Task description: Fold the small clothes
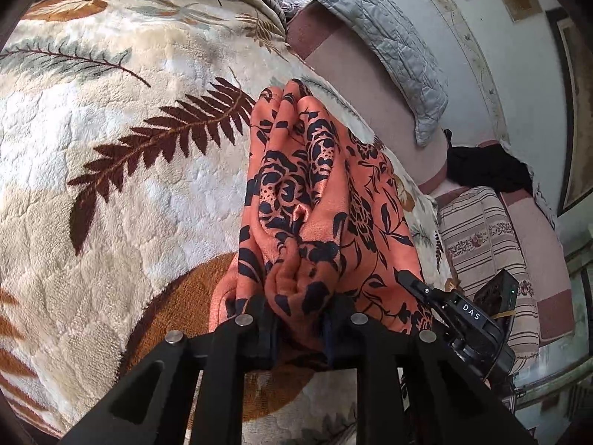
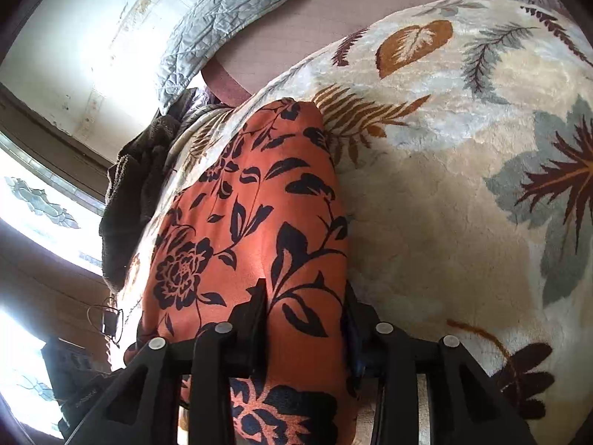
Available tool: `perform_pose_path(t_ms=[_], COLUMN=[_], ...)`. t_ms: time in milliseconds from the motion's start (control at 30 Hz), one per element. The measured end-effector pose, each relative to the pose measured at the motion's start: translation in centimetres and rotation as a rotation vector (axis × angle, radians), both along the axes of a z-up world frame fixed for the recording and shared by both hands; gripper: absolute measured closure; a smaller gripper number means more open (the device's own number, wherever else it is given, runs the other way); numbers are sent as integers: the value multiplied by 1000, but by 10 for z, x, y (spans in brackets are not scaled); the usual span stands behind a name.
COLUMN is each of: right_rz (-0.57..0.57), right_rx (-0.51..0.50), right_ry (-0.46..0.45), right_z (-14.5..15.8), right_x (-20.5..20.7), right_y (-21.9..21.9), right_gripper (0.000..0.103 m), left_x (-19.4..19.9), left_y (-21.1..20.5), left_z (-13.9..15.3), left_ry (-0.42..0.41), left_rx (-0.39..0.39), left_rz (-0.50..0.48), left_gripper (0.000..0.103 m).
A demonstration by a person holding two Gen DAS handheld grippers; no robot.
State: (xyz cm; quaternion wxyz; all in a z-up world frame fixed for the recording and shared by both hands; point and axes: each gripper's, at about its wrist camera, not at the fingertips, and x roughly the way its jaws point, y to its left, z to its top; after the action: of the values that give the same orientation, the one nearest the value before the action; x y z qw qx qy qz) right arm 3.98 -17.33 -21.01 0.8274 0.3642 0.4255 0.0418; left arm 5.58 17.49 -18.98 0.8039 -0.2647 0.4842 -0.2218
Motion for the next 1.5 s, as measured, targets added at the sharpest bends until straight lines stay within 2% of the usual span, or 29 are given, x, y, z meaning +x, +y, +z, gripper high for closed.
perform_pose_path(t_ms=[100,200,267,333,400,467,500,533,600,667,800,900,1100,1233,1333,1400,1500], right_rz=[-17,-19,7,29,52,60,61,60,67,77,87,89,101,106,115,109,116], right_rx=[58,55,54,48,32,10,4,-4,-18,-48,-122,-176,-272,-181,-152,-132,-106], right_ry=[-12,-53,-56,-43,-23,8,30,48,66,63,28,6,4,26,43,59,75], right_z=[12,29,36,38,36,30,25,20,12,9,19,27,14,8,8,7,7], right_x=[-6,-14,-21,-25,-30,-32,-31,-30,-29,-30,-34,-36,-34,-31,-30,-29,-27], right_y=[-12,-19,-18,-15,-8,-2,1,5,12,18,21,25,27,16,12,9,7], right_gripper=[45,36,36,36,36,36,35,35,35,37,58,60,61,59,52,44,44], left_x=[-8,-17,-20,-21,-21,-19,-20,-21,-23,-26,-26,-26,-26,-27,-27,-26,-27], left_y=[-1,-1,0,-5,-11,-16,-19,-23,-33,-38,-38,-40,-48,-53,-53,-54,-55], left_z=[16,32,40,43,40,38,38,39,40,40,42,41,33,25,23,21,20], left_ry=[-75,-165,-216,-246,-245,-249,-264,-284,-310,-333,-335,-334,-318,-315,-324,-325,-329], left_rx=[110,216,239,297,342,341,348,358,390,423,422,445,494,557,583,597,607], left_rz=[18,78,102,106,92,65,53,39,-3,-8,-4,-1,-21,-31,-36,-36,-35], left_gripper=[64,28,27,26,26,26,31,49,73,74,76,76,76,75,75,75,75])
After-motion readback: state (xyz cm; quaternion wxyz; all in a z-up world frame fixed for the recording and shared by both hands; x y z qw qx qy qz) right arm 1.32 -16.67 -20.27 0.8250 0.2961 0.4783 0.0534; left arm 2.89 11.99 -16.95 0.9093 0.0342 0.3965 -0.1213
